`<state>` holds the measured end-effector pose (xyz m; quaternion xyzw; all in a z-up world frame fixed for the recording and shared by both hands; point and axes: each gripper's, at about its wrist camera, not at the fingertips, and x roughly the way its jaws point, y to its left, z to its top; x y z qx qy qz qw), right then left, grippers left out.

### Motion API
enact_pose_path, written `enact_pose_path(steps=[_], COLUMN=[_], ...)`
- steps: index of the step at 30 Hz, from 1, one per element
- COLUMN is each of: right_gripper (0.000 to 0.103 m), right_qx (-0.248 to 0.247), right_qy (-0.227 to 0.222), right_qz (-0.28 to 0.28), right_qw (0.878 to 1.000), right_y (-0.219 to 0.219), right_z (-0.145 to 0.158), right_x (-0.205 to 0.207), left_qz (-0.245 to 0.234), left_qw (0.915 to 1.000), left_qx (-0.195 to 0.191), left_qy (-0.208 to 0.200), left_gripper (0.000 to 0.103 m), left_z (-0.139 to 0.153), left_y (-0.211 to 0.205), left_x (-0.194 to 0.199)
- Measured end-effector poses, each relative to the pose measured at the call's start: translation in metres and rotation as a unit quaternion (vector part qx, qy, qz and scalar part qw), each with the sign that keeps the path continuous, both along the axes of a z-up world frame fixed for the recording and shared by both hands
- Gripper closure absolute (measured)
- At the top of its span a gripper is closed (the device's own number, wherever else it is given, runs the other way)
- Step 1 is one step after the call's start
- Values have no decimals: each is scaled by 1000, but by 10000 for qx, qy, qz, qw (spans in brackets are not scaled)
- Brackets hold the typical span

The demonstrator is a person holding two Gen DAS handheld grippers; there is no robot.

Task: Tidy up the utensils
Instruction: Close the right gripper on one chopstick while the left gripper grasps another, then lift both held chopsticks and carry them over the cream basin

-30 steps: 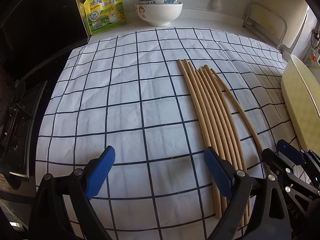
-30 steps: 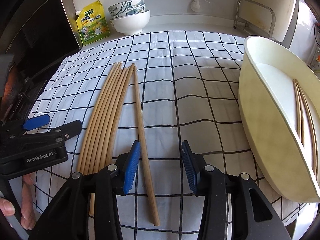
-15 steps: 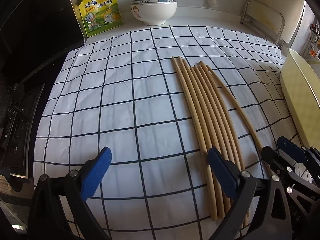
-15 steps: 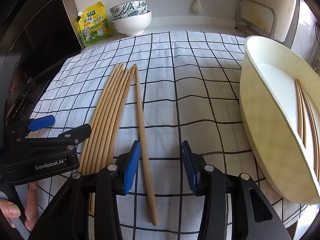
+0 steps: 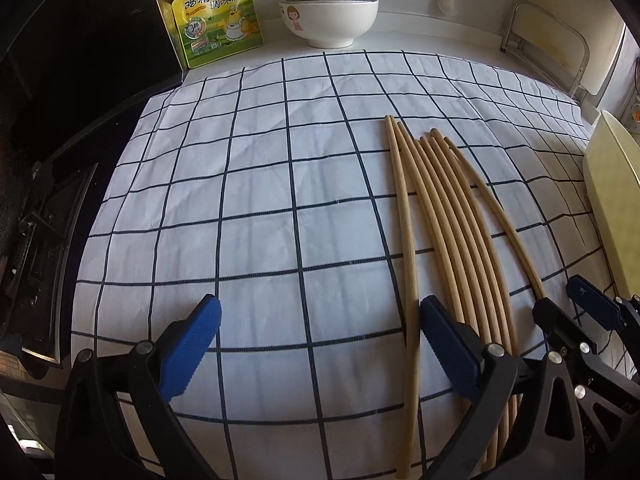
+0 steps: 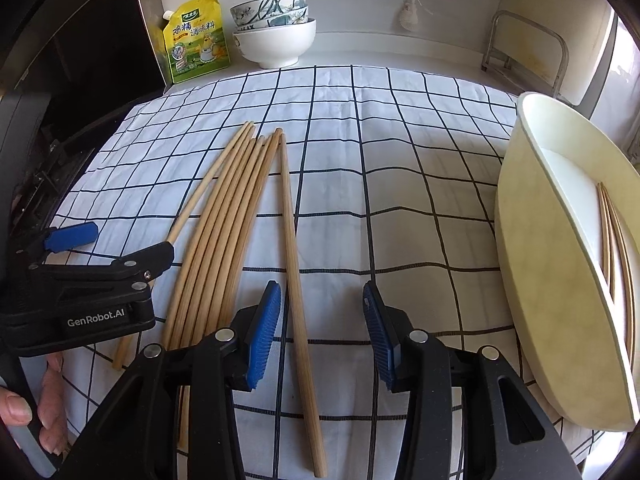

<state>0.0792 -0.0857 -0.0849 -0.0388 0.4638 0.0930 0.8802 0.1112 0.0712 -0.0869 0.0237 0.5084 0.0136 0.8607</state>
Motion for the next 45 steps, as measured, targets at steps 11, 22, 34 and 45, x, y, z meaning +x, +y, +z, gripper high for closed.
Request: enact_pose_path(steps=[11,22,34,45], right_gripper=[96,97,97,97], right_qx=[-237,376,812,790], right_qy=[-55,-91,-702,-1162], right_qz=[241,127,-86,-1261], right_qw=[9994,9992,9942,9820], right_y=[15,4,-27,-140], right_z=[0,18,76,115], right_x=[0,-13,-48,-60], left_qz=[-396,-307,-761,-2000], left_qw=[9986,9960,9900,9636], left_qx=[-331,-835,-1027,-1500], left_qy=[-109,-19,-590,-944], left_gripper=[78,96,96,96], left_z=[8,19,77,132], left_y=[-15,6,-18,-136], left_x=[-2,-15,-40,-29])
